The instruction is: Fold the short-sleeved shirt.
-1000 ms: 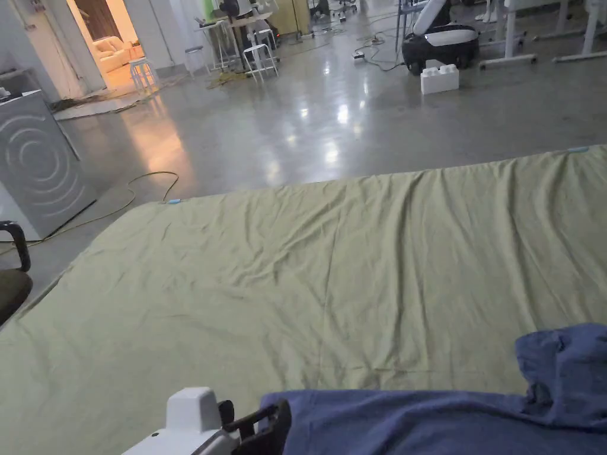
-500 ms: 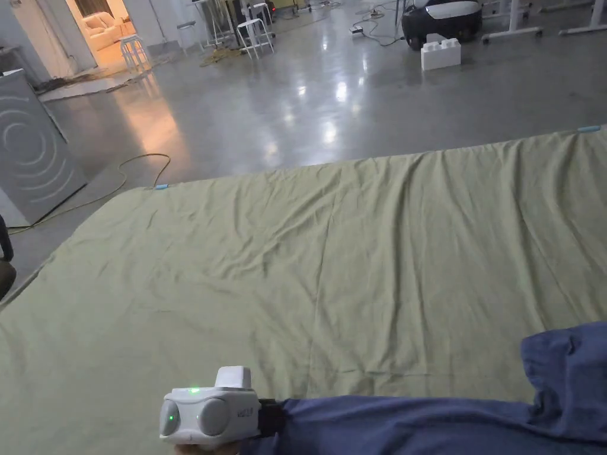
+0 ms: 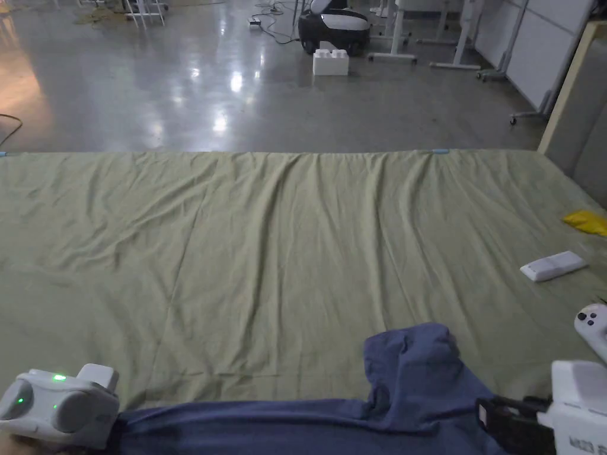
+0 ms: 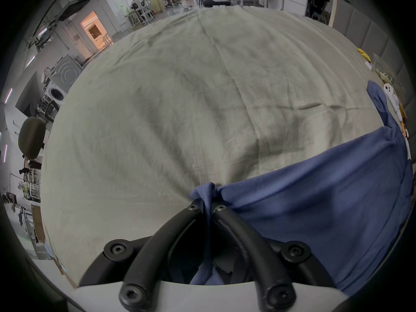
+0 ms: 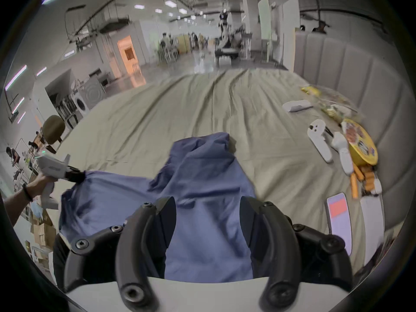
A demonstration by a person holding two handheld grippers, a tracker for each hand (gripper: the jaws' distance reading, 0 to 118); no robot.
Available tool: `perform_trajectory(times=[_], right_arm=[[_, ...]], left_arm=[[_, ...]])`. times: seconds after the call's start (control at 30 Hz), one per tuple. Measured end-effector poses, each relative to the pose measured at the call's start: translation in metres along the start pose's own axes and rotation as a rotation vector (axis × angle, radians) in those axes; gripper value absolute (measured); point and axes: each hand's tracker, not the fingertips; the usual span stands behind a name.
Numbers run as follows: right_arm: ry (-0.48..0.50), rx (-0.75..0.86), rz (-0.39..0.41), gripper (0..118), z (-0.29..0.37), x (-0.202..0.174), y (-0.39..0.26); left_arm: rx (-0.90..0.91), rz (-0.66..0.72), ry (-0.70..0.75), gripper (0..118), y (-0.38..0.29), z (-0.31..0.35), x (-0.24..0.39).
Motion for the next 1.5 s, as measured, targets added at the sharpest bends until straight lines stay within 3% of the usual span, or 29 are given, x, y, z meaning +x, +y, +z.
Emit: perform_trajectory(times=[0.13, 0.27, 0.3, 0.33, 0.4, 0.43, 0.53, 0.6, 0.67, 0.8, 0.87, 0.93, 1.0, 1.07, 1.27, 1.3, 1.33, 1.37, 1.4, 1.43, 1.5], right_arm=[[-0.059, -0.180, 0.005, 74, -0.088, 0.022, 0.029], [-0.199, -0.322, 0.029, 71, -0.151, 0.032, 0.011], [-0.148, -0.276, 0.011, 68, -0.148, 0.031, 0.004], [-0.185, -0.200, 0.027, 55, -0.137, 0.023, 0.001], [-0.156, -0.209, 0.035, 3, -0.128, 0.015, 0.001], [-0.148, -0.216, 0.058, 3, -0.129, 0.012, 0.002], [-0.140, -0.212, 0.028, 3, -0.111, 0.010, 0.002], [-0.128, -0.129, -0.014, 3, -0.091, 0.013, 0.003], [-0.077, -0.008, -0.031, 3, -0.041, 0.016, -0.005], [-0.094, 0.113, -0.003, 3, 0.059, -0.005, -0.052], [-0.083, 0.149, -0.044, 3, 0.094, -0.004, -0.089], [-0.087, 0.179, -0.119, 3, 0.119, -0.006, -0.128], [-0.064, 0.139, -0.144, 3, 0.127, -0.005, -0.155], [-0.063, 0.097, -0.131, 3, 0.126, -0.010, -0.181], [-0.086, 0.040, -0.163, 3, 0.090, -0.007, -0.210], [-0.098, 0.037, -0.155, 4, 0.088, -0.010, -0.210], [-0.107, 0.037, -0.147, 9, 0.085, -0.012, -0.210], [-0.109, 0.038, -0.136, 24, 0.083, -0.013, -0.210], [-0.114, 0.039, -0.116, 51, 0.085, -0.012, -0.212], [-0.143, 0.023, -0.105, 62, 0.086, -0.016, -0.209], [-0.164, 0.043, -0.087, 62, 0.096, -0.018, -0.206]], left_arm=[[-0.032, 0.013, 0.014, 6, 0.003, -0.002, -0.002], [-0.031, 0.014, 0.019, 6, 0.001, -0.001, -0.007], [-0.021, 0.027, 0.019, 6, 0.000, 0.000, -0.007], [-0.008, 0.028, 0.024, 6, -0.003, 0.000, -0.006], [0.021, 0.013, 0.042, 6, -0.009, 0.000, -0.003], [0.024, -0.010, 0.053, 6, -0.009, 0.001, -0.002], [0.034, 0.015, 0.038, 6, -0.010, 0.023, -0.006], [0.252, 0.055, -0.013, 6, -0.024, 0.071, -0.013], [0.374, 0.076, -0.046, 6, -0.045, 0.118, -0.023], [0.485, 0.126, -0.116, 6, -0.106, 0.182, -0.038], [0.510, 0.144, -0.130, 6, -0.152, 0.202, -0.044], [0.494, 0.164, -0.149, 6, -0.182, 0.205, -0.048], [0.459, 0.223, -0.159, 6, -0.214, 0.200, -0.051], [0.403, 0.267, -0.160, 6, -0.234, 0.187, -0.050], [0.312, 0.215, -0.135, 7, -0.258, 0.143, -0.032], [0.309, 0.223, -0.131, 14, -0.259, 0.138, -0.034], [0.302, 0.240, -0.138, 28, -0.260, 0.135, -0.036], [0.296, 0.260, -0.128, 48, -0.260, 0.133, -0.038], [0.295, 0.272, -0.103, 74, -0.259, 0.132, -0.040], [0.317, 0.284, -0.072, 83, -0.260, 0.139, -0.044], [0.389, 0.310, -0.051, 84, -0.258, 0.157, -0.054]])
